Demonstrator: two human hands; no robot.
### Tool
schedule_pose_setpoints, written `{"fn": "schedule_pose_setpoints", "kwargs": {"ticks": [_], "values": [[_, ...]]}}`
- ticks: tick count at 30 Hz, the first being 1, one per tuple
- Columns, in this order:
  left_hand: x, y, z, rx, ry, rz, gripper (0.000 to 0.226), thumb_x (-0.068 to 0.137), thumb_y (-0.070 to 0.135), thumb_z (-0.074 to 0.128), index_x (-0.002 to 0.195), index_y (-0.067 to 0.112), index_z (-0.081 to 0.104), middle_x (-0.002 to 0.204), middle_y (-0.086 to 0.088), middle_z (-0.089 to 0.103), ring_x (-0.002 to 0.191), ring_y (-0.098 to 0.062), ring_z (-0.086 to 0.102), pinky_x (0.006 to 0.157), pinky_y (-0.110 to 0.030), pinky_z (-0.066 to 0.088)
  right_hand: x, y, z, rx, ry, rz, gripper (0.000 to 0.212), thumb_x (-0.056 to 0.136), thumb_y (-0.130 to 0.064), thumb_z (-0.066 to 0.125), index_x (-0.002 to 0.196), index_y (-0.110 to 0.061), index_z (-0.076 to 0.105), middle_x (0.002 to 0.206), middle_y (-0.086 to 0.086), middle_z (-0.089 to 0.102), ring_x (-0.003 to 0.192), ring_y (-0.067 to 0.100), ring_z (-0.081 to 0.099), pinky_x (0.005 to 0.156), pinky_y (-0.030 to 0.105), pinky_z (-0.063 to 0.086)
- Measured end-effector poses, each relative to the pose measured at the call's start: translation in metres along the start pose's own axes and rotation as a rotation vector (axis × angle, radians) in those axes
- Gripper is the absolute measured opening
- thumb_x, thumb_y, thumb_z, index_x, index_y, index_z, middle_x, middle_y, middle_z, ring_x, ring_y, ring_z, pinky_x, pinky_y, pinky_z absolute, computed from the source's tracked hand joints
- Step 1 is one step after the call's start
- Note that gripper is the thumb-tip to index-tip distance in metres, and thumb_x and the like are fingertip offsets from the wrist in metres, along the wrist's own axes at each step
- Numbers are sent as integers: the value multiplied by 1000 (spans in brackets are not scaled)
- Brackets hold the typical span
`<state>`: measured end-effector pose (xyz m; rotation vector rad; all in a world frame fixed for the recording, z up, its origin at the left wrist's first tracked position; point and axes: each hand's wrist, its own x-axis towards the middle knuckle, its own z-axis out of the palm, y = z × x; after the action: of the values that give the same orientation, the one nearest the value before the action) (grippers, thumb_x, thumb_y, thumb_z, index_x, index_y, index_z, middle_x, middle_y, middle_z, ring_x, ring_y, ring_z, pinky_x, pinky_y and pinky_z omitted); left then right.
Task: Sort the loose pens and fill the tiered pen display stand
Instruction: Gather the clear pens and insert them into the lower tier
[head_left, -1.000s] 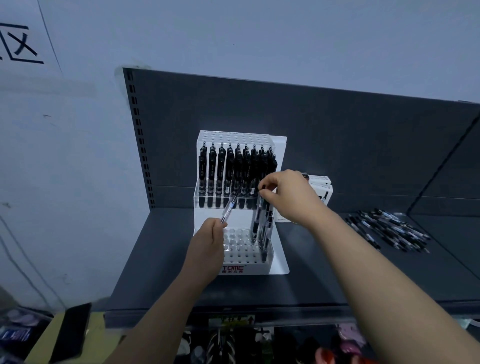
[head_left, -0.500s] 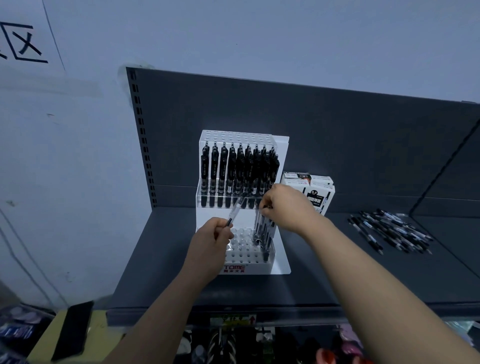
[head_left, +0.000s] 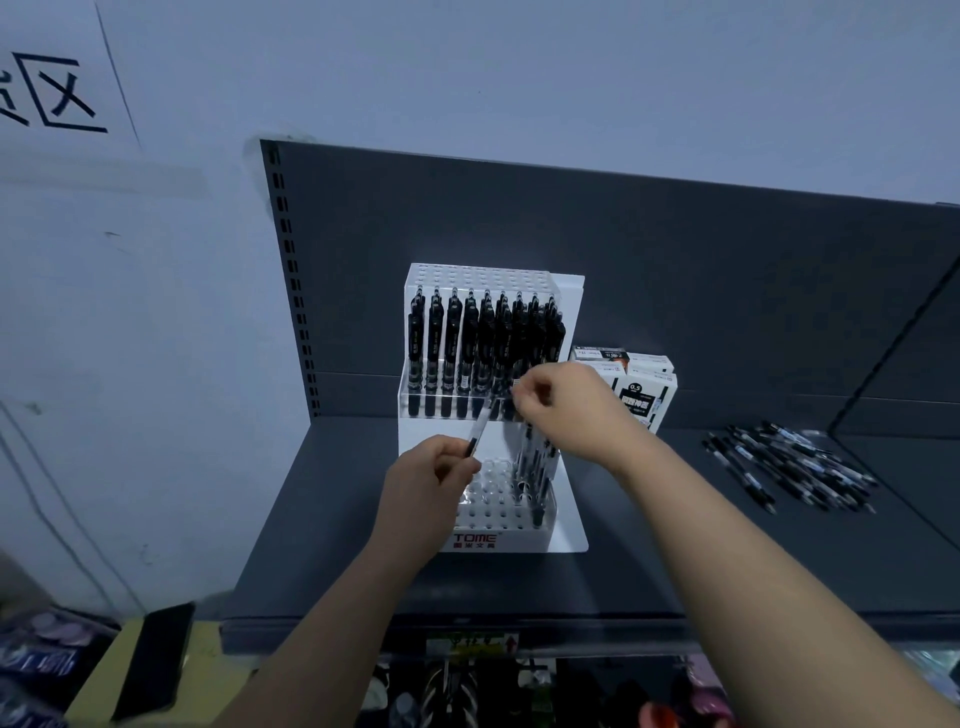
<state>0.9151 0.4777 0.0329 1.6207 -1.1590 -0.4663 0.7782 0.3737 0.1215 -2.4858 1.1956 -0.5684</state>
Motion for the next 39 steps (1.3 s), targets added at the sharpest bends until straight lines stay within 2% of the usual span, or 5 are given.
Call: {"fn": "schedule_pose_setpoints", "kwargs": {"ticks": [9, 12, 17, 29, 39], "values": [[3, 7, 5, 178, -37, 136, 14, 92, 17, 62, 104, 14, 69, 88, 7, 68, 80, 0, 61, 72, -13, 46, -14, 1, -17, 565, -68, 76, 10, 91, -5, 62, 91, -11, 70, 75, 7, 68, 54, 2, 56, 52, 17, 46], [3, -2, 3, 472, -43, 174, 33, 96, 27, 55, 126, 13, 60, 122, 1, 63, 114, -19, 55, 96, -32, 44, -16, 7, -26, 363, 6, 52, 16, 92, -2, 57, 94, -10, 70, 66, -9, 63, 48, -2, 49, 45, 11, 37], [3, -11, 3, 787, -25, 300, 29, 89, 34, 61, 109, 14, 63, 100, -1, 68, 94, -25, 60, 82, -35, 45, -18, 5, -18, 132, 13, 15, 21, 91, -4, 52, 97, -8, 72, 63, -11, 56, 39, -3, 47, 41, 9, 33], [1, -13, 2, 811, 9, 333, 29, 88, 36, 62, 107, 15, 65, 98, 1, 69, 95, -23, 62, 85, -35, 44, -18, 8, 6, -145, -57, 24, 17, 82, -4, 55, 90, -15, 65, 89, 1, 67, 82, 22, 62, 75, 37, 55], [0, -12, -2, 782, 19, 333, 32, 88, 34, 62, 111, 12, 65, 102, -2, 70, 97, -26, 62, 88, -37, 45, -15, 5, 8, -335, -57, -10, 21, 88, -16, 55, 99, -20, 73, 97, 1, 72, 85, 22, 65, 71, 31, 53]]}}
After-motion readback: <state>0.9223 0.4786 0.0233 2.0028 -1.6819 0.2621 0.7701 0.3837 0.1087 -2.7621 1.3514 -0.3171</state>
